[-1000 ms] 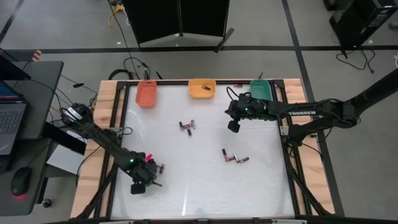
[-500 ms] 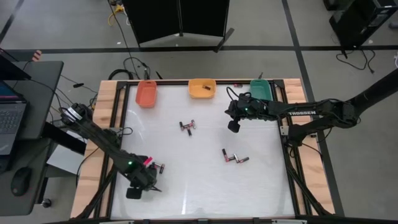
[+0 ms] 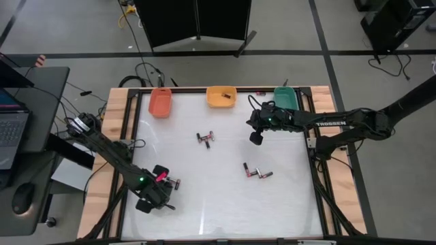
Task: Sort batteries
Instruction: Put the black battery into the green bin
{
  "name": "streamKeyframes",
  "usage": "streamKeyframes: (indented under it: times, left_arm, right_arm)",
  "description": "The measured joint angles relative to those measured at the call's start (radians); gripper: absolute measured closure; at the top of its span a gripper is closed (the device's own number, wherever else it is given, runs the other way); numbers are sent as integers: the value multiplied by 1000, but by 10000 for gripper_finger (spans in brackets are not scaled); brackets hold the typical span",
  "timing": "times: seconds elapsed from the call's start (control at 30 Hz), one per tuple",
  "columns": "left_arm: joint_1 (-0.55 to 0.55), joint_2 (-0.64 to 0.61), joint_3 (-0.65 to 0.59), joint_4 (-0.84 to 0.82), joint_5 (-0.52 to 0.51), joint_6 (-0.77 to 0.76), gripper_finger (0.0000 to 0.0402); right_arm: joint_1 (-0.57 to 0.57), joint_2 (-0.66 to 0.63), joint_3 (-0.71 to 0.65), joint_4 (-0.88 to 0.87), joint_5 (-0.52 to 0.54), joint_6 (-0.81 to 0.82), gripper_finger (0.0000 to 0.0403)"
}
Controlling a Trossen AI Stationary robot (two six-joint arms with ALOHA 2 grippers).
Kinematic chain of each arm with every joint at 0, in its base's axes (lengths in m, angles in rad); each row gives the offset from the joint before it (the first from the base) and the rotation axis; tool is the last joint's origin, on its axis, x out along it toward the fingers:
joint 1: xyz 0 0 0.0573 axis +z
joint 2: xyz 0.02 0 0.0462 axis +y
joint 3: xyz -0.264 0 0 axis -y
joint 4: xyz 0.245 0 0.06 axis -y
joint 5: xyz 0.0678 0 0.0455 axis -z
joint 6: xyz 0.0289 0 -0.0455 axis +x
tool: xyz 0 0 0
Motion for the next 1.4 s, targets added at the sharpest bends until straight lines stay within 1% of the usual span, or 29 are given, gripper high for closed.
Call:
streamKeyframes:
  times: [0.2, 0.43, 0.63, 0.73, 0.93, 1.07, 1.17, 1.33, 1.4]
  left_arm:
    - [14, 0, -20, 64, -46, 63, 266]
    - [16, 17, -20, 92, -50, 111, 266]
    - [16, 65, -21, 90, -38, 129, 266]
    - [17, 82, -20, 91, -16, 123, 266]
    - [18, 94, -19, 102, 10, 100, 269]
    - [17, 95, -16, 109, 22, 72, 287]
    - [16, 95, -16, 120, 41, 47, 311]
    - [15, 95, -14, 145, 118, -12, 354]
    - [15, 95, -13, 155, 145, -56, 355]
  right_arm:
    - [0, 0, 0, -1, 0, 0, 385]
    - [0, 0, 0, -2, 0, 0, 383]
    - [0, 0, 0, -4, 0, 2, 387]
    - [0, 0, 0, -5, 0, 2, 383]
    - [0, 0, 0, -6, 0, 3, 383]
    - [0, 0, 0, -6, 0, 3, 387]
    - [0, 0, 0, -6, 0, 3, 385]
    - [0, 0, 0, -8, 0, 3, 382]
    - [0, 0, 0, -18, 0, 3, 383]
